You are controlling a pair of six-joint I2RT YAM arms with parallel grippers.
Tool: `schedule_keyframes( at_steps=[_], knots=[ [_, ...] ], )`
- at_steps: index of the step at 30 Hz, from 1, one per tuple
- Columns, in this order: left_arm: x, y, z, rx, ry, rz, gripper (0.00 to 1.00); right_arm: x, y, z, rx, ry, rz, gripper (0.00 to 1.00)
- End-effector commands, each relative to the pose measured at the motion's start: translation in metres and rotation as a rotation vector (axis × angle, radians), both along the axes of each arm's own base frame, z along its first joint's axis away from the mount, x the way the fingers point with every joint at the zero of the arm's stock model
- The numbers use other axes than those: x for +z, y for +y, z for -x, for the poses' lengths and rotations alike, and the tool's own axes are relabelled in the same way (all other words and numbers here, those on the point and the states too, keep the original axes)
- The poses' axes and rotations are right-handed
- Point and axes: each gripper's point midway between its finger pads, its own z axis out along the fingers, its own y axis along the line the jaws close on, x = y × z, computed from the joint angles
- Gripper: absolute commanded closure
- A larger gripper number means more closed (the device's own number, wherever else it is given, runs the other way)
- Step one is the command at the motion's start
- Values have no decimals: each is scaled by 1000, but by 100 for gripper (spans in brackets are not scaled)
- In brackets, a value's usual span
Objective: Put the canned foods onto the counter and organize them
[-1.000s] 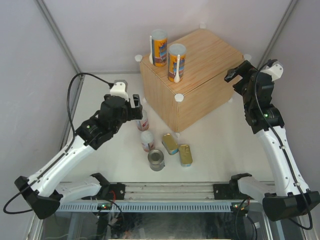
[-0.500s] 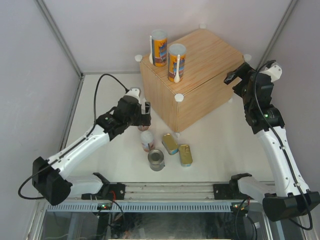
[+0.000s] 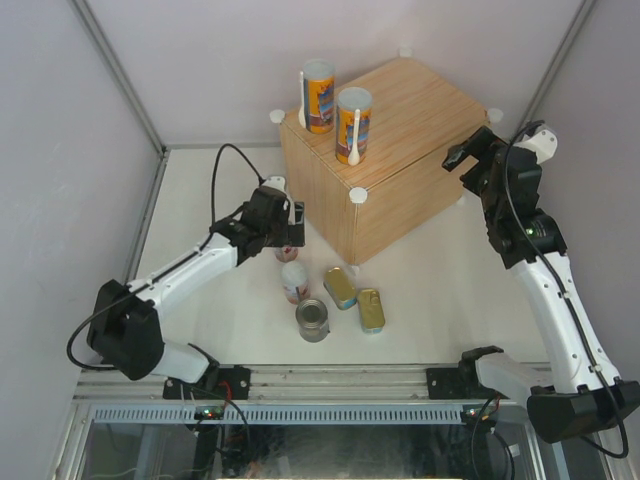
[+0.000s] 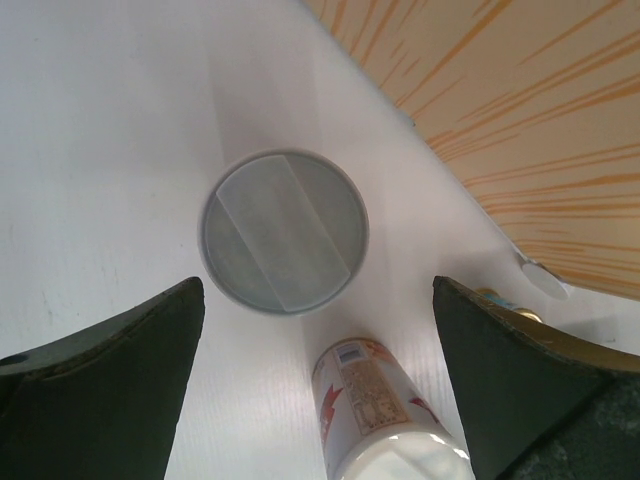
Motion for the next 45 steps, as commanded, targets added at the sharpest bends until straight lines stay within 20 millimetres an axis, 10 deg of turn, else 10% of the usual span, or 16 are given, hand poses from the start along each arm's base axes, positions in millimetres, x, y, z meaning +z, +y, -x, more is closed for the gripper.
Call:
schedule_keyframes(
  at_steps=[1, 27, 45],
  knots=[
    [6, -5, -13, -2, -39, 35, 0, 18, 2, -1, 14, -45, 18, 0],
    [-25, 0, -27, 2, -2, -1, 6, 8, 23, 5, 68, -7, 58, 0],
    [-26, -4, -22, -56, 0, 9, 51, -1, 31, 21, 87, 6, 65, 0]
  ],
)
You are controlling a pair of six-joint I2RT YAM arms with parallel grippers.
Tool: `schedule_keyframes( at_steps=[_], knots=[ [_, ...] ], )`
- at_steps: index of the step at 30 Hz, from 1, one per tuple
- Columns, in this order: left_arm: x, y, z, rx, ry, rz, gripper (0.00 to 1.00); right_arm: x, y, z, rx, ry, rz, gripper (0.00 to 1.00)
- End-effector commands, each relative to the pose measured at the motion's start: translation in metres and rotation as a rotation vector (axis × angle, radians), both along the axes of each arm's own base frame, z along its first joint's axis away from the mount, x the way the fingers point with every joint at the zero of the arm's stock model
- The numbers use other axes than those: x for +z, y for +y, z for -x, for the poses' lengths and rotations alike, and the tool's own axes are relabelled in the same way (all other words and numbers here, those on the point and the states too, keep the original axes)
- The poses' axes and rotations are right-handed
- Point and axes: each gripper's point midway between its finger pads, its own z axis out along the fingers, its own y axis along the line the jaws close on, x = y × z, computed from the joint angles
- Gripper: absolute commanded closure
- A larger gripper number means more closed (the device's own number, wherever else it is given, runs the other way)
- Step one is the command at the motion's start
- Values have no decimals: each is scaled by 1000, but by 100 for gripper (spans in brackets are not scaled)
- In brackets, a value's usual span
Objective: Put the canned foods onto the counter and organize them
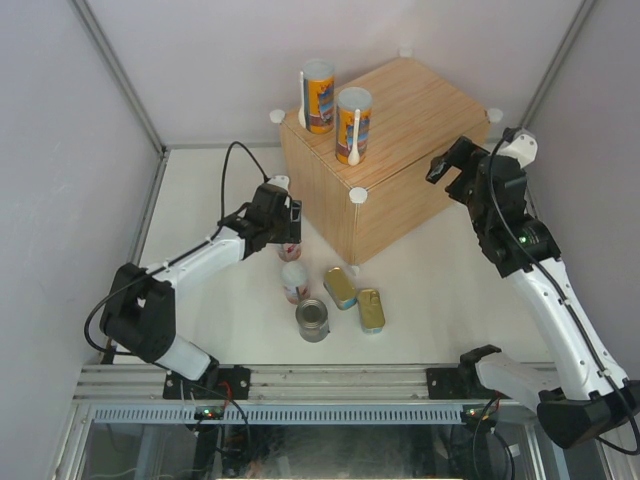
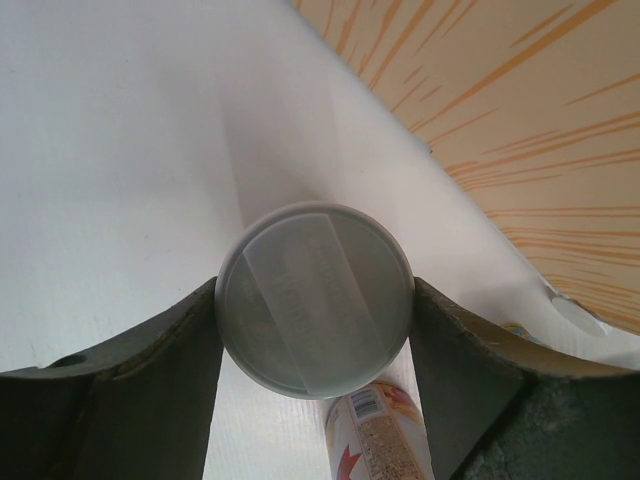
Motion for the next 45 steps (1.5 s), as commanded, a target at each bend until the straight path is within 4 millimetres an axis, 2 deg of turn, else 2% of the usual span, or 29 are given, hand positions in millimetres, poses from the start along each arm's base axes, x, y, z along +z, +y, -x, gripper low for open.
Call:
schedule_keyframes(
  at_steps=[1, 6, 9, 10, 19, 30, 45],
  knots=[
    [4, -3, 3, -29, -17, 28, 55, 6, -1, 5, -3, -21, 7, 0],
    [18, -1, 4, -27, -52, 34, 73, 7, 0, 7, 4, -21, 13, 0],
    [30, 2, 3, -23, -83, 35, 97, 7, 2, 9, 11, -21, 25, 0],
    [34, 2, 3, -26, -91, 34, 99, 7, 3, 10, 14, -21, 31, 0],
    [68, 10, 6, -39, -154, 15, 100, 5, 19, 24, 88, -18, 113, 0],
    [131, 26, 8, -4, -268, 4, 100, 6, 66, 55, 293, -47, 239, 0],
    [210, 30, 39, -78, -310, 50, 100, -15, 135, 110, 618, -85, 335, 0]
  ],
)
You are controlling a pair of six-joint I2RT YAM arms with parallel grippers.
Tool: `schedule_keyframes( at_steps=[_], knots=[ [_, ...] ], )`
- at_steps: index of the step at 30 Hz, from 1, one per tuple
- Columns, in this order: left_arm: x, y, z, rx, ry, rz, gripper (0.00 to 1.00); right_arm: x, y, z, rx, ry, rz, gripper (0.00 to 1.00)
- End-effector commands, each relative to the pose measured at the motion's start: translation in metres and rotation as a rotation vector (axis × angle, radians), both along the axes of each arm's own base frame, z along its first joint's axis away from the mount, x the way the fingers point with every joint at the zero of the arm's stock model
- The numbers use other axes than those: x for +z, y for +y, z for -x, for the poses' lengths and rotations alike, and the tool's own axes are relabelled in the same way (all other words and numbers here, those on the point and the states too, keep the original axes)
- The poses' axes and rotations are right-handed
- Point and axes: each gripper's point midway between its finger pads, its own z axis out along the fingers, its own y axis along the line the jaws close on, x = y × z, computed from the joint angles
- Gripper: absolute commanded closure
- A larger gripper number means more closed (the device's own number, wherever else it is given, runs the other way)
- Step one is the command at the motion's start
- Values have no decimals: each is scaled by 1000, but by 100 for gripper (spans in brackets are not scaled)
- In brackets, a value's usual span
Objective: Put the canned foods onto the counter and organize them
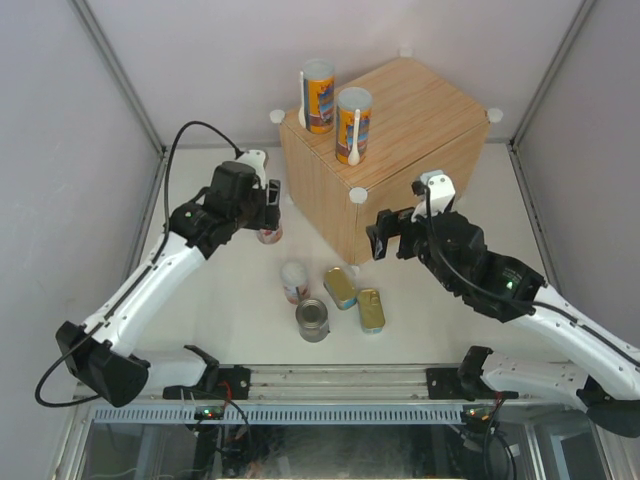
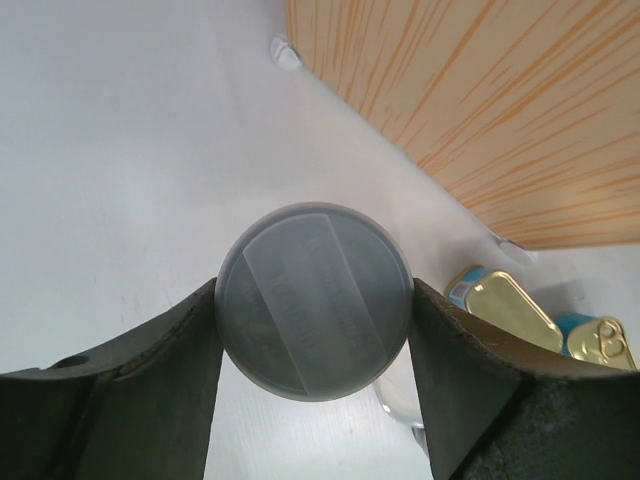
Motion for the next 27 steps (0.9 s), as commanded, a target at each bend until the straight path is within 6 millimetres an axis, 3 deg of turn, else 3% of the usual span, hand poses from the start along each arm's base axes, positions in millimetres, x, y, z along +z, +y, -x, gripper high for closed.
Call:
schedule_keyframes(
  at_steps=[1, 9, 27],
  knots=[
    [84, -4, 6, -55, -171, 93, 100, 4, 18, 12, 100, -52, 14, 0],
    [124, -22, 31, -190, -172, 120, 100, -1, 59, 34, 296, -87, 15, 0],
    [169, -69, 87, -455, -161, 262, 100, 22, 122, 71, 575, -215, -26, 0]
  ],
)
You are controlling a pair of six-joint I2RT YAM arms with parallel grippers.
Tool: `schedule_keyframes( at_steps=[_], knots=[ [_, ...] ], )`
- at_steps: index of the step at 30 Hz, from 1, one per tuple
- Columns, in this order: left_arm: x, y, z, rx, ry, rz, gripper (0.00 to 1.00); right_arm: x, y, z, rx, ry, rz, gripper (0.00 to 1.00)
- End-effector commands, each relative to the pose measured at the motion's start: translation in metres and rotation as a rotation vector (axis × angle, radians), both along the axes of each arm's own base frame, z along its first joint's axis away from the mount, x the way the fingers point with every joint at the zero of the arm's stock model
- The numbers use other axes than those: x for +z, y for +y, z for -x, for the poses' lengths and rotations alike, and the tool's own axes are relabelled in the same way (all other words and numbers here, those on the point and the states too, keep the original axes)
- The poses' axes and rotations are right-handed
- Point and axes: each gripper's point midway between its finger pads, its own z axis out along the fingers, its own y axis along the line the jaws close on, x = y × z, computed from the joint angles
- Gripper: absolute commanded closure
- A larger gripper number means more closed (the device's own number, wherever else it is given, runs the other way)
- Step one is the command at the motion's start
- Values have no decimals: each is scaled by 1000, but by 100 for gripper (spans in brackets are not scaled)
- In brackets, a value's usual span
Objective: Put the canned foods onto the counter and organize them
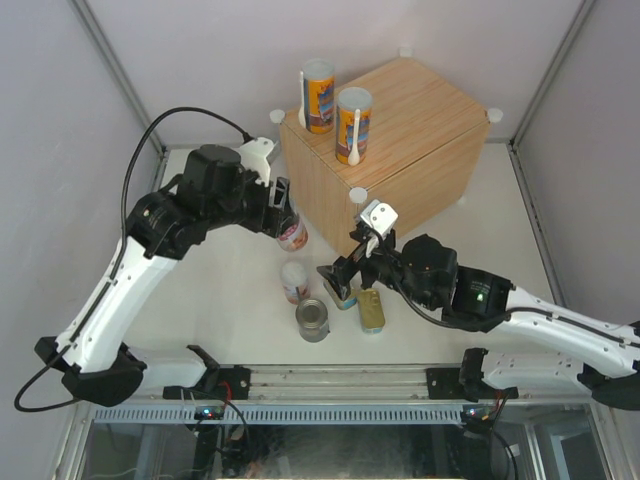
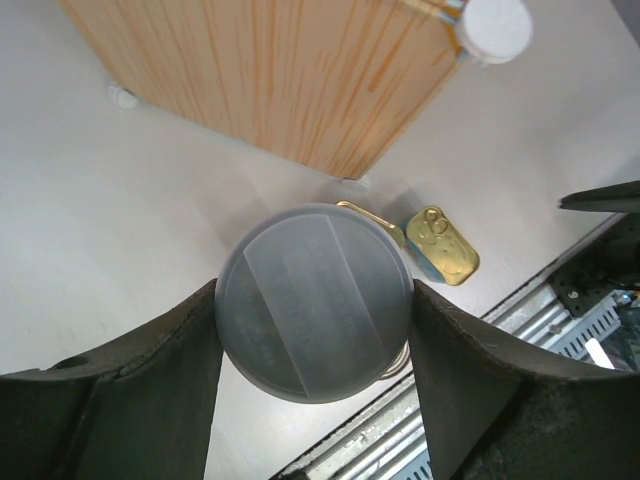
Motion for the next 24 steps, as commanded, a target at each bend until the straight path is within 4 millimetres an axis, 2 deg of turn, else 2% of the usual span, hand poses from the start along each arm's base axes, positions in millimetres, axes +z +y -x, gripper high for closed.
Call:
schedule_keyframes(
  at_steps=[1, 12, 24],
  knots=[
    [65, -18, 12, -87, -132, 167, 100, 25, 19, 8, 83, -66, -76, 0],
    [75, -31, 33, -176, -104, 177, 100, 33, 39, 3, 110, -113, -107, 3],
    [75, -42, 43, -243, -77, 175, 100, 32, 45, -20, 65, -125, -91, 2]
  ],
)
